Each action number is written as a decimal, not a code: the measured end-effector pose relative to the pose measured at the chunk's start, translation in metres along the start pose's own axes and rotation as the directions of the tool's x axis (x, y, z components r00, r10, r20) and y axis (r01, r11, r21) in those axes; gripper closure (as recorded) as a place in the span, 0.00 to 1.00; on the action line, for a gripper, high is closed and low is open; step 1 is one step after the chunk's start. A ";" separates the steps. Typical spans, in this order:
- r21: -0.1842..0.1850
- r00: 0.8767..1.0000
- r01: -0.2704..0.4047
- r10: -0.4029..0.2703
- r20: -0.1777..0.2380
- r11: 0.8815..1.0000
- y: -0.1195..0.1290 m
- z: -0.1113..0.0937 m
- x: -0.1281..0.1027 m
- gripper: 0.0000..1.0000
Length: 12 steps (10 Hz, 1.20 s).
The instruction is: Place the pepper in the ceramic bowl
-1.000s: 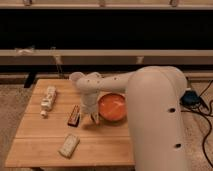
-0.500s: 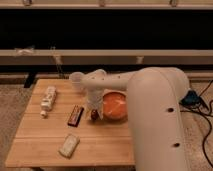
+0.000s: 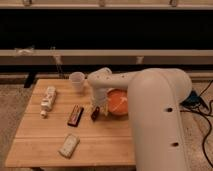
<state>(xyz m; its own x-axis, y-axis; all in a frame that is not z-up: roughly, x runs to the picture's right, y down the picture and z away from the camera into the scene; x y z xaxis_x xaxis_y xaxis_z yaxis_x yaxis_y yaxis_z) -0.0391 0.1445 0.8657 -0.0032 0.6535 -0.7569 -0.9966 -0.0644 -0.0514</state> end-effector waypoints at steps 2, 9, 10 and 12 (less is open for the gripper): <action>-0.008 1.000 0.011 -0.011 0.004 1.000 0.004 0.002 -0.006 0.35; -0.005 0.998 0.060 -0.060 0.004 0.998 0.024 0.013 -0.026 0.37; 0.004 0.998 0.068 -0.068 0.006 0.998 0.026 0.014 -0.027 0.45; 0.018 0.996 0.083 -0.083 0.014 0.996 0.030 0.012 -0.028 0.66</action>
<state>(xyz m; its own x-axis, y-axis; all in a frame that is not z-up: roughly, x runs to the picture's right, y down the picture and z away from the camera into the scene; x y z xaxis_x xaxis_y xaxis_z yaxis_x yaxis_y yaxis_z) -0.0702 0.1331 0.8934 0.0788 0.6673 -0.7406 -0.9947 0.0037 -0.1026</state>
